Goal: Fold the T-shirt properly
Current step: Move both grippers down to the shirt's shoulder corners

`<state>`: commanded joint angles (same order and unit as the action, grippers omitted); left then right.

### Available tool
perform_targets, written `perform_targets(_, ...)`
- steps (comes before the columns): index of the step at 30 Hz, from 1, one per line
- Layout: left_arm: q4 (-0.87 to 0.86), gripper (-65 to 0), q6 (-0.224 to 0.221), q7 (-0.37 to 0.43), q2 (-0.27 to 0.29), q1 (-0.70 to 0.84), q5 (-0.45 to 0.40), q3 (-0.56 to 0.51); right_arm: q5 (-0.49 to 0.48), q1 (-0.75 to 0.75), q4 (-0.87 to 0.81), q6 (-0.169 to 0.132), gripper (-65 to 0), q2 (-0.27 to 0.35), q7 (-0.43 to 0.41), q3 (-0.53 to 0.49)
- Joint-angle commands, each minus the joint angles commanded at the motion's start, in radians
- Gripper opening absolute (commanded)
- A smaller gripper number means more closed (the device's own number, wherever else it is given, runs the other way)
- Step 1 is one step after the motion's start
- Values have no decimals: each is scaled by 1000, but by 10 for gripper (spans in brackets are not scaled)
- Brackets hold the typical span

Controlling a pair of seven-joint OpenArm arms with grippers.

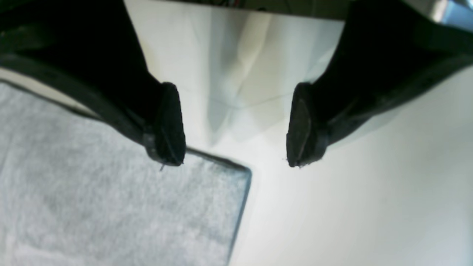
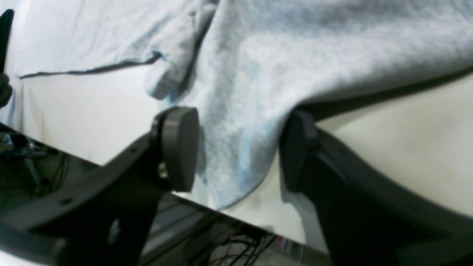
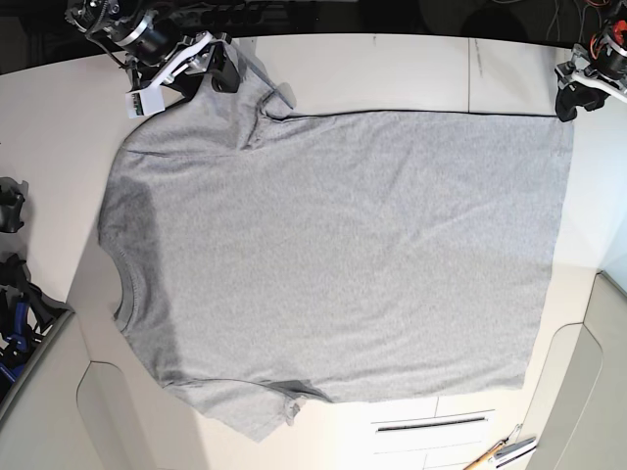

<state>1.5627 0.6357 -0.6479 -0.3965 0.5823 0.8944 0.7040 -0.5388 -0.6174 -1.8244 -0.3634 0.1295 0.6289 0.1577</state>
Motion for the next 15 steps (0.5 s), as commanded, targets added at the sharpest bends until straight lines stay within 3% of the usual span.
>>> perform_targets(9, -44, -194, 4, 8, -2, -37, -13, -130, -3, 16, 0, 0, -305, -1, -11, -3)
perform_targets(15, -44, -194, 4, 9, 0, -36, -20, -155, 0, 16, 0, 0, -305, -48, -39, -3)
